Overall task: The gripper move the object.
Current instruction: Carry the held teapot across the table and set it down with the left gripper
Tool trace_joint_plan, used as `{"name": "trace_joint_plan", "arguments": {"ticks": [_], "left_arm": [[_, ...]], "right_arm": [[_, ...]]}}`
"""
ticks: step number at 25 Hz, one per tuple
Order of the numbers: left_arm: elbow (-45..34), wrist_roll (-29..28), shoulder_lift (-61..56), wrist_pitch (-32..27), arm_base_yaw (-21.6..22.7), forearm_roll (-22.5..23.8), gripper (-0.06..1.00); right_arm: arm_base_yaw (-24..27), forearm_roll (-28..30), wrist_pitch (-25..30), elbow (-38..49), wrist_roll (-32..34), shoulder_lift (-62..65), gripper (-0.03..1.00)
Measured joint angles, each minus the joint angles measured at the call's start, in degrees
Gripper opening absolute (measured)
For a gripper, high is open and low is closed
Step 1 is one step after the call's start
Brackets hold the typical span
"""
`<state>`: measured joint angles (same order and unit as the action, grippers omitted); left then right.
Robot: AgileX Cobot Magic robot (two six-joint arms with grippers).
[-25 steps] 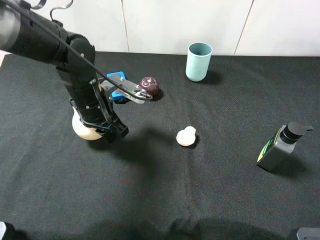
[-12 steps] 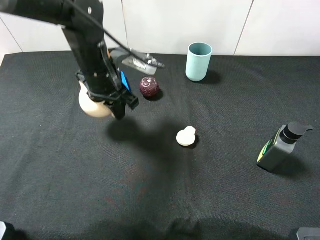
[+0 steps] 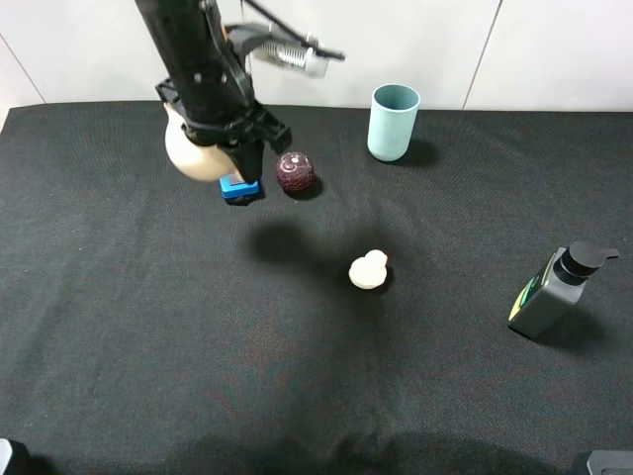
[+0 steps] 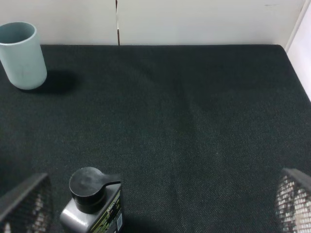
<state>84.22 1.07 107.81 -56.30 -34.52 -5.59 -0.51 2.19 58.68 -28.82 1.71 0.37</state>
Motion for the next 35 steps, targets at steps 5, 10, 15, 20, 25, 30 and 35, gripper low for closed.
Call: {"name": "trace_joint_plan", "arguments": {"ticks": [5,10,15,20,25,30,35], "left_arm": [[5.47,-1.07,0.46,-1.80,-1.42,1.09,0.43],[13.82,-1.44,4.97,-6.14,-3.38,1.32,0.43],[23.50,-1.48,11.07,-9.16,-6.15,1.32,0.43],[32.74,-1.99,16.43,-11.08,-8.85,1.50,0.43],[38.76,-2.71,20.21,-11.14,-11.21,1.50,0.43],[41.91,-3.45,22.36,-11.08,-13.29,1.74,0.43],[42.93,-4.05,23.63,-8.53,-15.38,1.90,0.43]], "right_arm": [[0.00,0.00,0.00,0.00,0.00,0.00,0.69],[0.00,-0.05,0.00,0.00,0.00,0.00,0.69],[0.00,-0.05,0.00,0.00,0.00,0.00,0.69],[0.00,-0.05,0.00,0.00,0.00,0.00,0.69],[0.00,-0.05,0.00,0.00,0.00,0.00,0.69],[0.00,-0.05,0.00,0.00,0.00,0.00,0.69],[0.00,-0.05,0.00,0.00,0.00,0.00,0.69]]}}
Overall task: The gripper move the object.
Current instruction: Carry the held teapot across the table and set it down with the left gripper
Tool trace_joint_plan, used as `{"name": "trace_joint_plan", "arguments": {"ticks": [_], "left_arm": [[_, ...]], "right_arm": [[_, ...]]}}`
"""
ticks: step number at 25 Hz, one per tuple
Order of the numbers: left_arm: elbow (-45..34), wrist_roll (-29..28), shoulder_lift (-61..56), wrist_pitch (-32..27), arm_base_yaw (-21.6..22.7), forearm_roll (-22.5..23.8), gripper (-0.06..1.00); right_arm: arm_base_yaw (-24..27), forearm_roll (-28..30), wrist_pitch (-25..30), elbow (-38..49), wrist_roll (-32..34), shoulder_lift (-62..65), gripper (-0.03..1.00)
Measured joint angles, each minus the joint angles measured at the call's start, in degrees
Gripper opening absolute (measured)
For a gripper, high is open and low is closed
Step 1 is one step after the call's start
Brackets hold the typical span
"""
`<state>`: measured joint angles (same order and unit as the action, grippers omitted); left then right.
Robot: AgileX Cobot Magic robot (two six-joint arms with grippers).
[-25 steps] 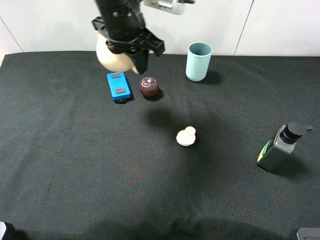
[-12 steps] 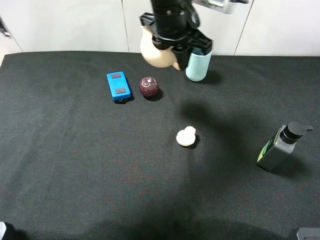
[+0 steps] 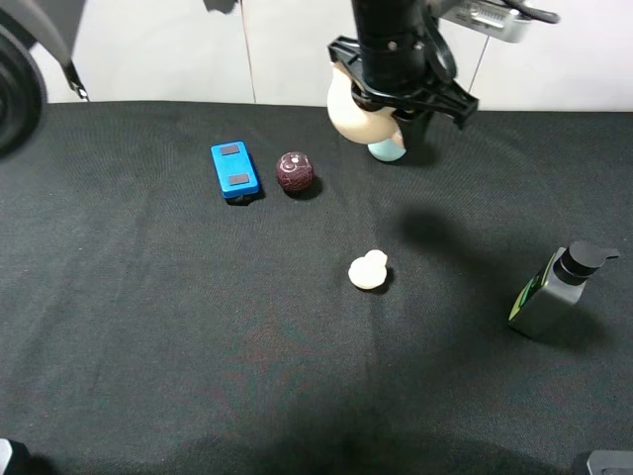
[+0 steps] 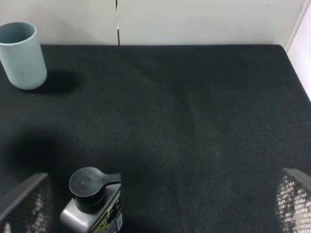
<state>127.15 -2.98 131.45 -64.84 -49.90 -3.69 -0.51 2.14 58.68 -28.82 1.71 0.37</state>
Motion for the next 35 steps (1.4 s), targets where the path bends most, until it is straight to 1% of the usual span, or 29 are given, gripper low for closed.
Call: {"name": "trace_joint_plan", "arguments": {"ticks": [5,13,29,35], "left_arm": [[0.16,-0.17,0.99,3.84,-1.09,0.30,0.43],[0.30,-0.23,2.57,14.12,-1.46,0.83,0.42],[1.52,-0.59,11.83,30.97,-1.46,0.62,0.42],[1.52,-0.64,14.67,35.49,-1.57,0.73,0.42]], "right_arm": [[0.00,0.06,0.00,0.00,0.00,0.00,0.69],[0.00,0.23,0.00,0.00,0.00,0.00,0.69],[0.00,0.23,0.00,0.00,0.00,0.00,0.69],[0.00,0.23,0.00,0.00,0.00,0.00,0.69]]}}
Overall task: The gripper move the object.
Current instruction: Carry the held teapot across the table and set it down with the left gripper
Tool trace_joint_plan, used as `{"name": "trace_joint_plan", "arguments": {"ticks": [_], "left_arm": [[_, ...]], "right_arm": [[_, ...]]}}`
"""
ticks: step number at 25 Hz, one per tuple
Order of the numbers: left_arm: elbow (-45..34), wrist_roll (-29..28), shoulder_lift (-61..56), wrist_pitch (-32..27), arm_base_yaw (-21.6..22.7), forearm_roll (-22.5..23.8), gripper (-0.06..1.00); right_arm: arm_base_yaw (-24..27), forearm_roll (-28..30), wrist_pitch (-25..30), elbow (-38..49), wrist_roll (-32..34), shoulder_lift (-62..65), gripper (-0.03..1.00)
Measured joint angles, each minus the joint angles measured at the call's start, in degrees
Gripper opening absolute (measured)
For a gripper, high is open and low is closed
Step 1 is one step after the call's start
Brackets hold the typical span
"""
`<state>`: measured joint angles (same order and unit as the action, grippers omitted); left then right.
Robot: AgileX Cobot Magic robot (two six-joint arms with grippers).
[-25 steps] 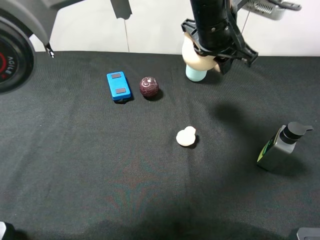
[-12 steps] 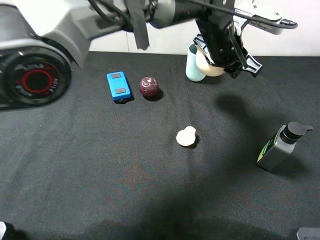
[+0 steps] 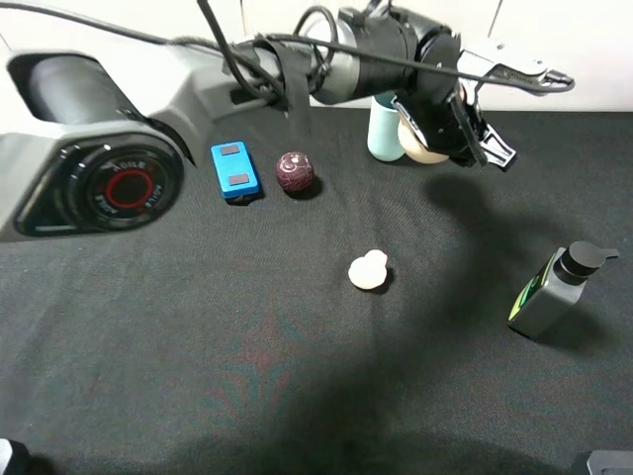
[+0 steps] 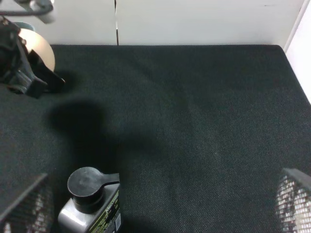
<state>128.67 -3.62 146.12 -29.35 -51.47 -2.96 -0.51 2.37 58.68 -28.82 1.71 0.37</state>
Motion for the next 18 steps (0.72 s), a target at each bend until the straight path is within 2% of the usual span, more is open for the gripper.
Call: {"name": "trace_joint_plan", "arguments": {"ticks": [9,18], "left_arm": [[0.05,-0.17,3.51,6.10,-0.67,0.17,0.42],[0.05,-0.42,4.59,9.22,-0.73,0.30,0.42]], "right_arm": [[0.00,0.20,-0.05,0.00,0.00,0.00,0.69],[0.00,1.10,-0.05,0.00,0.00,0.00,0.69]]}}
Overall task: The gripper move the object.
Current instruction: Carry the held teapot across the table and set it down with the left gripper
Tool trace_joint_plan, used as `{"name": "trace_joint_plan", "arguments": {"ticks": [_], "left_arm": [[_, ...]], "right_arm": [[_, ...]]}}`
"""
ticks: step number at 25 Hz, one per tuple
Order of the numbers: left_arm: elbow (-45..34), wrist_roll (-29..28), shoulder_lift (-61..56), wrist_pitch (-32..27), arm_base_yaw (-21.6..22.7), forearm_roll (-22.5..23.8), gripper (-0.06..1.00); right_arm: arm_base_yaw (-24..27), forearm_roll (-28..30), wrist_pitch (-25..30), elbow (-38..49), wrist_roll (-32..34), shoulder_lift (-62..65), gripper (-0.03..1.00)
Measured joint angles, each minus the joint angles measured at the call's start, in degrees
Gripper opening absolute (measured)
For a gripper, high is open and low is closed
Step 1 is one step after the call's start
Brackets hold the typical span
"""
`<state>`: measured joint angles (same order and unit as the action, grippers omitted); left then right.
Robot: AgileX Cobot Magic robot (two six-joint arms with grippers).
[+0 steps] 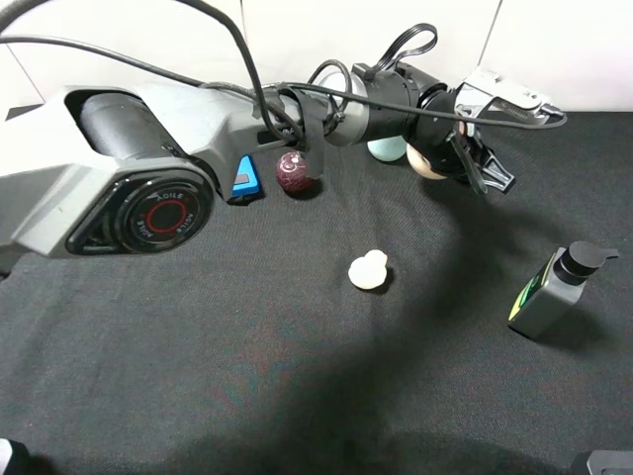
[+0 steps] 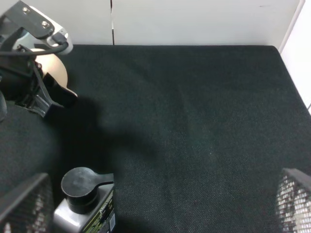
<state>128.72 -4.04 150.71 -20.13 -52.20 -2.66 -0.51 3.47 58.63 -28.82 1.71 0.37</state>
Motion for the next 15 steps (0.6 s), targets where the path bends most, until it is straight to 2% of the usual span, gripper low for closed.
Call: {"name": "trace_joint_plan", "arguments": {"ticks": [15], "left_arm": [[0.00,-0.65,0.00,-0.09,-0.39,0.00,0.42]], "right_arm": [[0.00,0.59,0.00,0.00,0.00,0.00,0.69]]}}
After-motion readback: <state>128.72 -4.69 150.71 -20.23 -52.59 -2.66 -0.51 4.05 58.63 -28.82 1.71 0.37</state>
